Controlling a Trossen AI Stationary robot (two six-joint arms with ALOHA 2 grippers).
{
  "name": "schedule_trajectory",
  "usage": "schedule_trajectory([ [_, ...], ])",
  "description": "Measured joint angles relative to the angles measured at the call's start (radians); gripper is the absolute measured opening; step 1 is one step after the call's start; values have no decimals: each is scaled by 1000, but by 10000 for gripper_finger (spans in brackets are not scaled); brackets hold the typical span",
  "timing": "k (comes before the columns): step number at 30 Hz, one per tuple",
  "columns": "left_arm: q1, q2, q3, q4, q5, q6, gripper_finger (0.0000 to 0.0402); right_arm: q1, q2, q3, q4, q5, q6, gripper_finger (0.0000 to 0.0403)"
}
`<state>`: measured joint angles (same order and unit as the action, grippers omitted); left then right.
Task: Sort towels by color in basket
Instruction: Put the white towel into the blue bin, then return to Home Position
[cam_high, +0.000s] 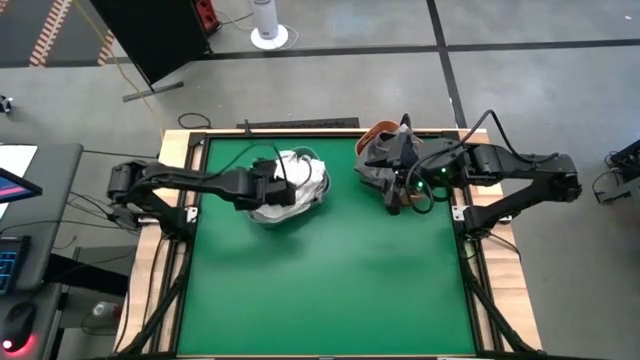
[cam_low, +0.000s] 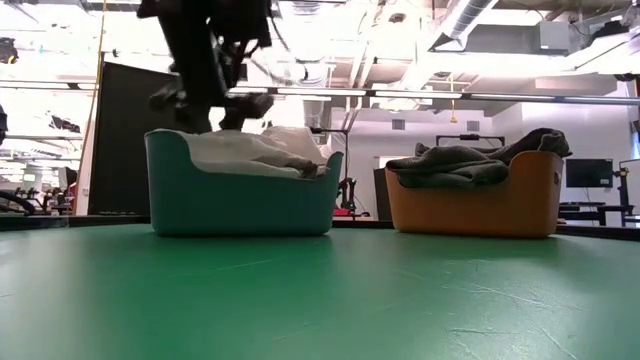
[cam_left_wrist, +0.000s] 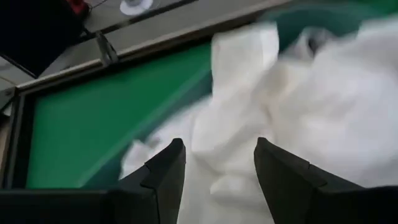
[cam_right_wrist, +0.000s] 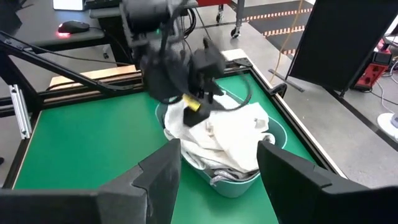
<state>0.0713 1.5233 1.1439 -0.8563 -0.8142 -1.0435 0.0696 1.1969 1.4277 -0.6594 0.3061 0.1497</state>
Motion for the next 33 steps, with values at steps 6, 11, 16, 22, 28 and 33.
schedule_trajectory([
  [6, -16, 66, -179, 122, 94, -110, 183, 0, 0, 0, 1, 0, 0, 240],
  [11, 17, 62, -182, 132, 143, -140, 183, 0, 0, 0, 1, 0, 0, 240],
  [16, 20, -4, -46, 139, 72, 29, 183, 0, 0, 0, 0, 0, 0, 240],
  [22, 22, -49, 106, 73, 40, 119, 183, 0, 0, 0, -6, 0, 8, 240],
  [28, 28, -117, 209, 72, 9, 207, 183, 0, -28, 0, -60, -16, 26, 240],
  [33, -35, -212, 172, 231, 10, 409, 183, 0, -149, -65, -23, -31, 20, 240],
])
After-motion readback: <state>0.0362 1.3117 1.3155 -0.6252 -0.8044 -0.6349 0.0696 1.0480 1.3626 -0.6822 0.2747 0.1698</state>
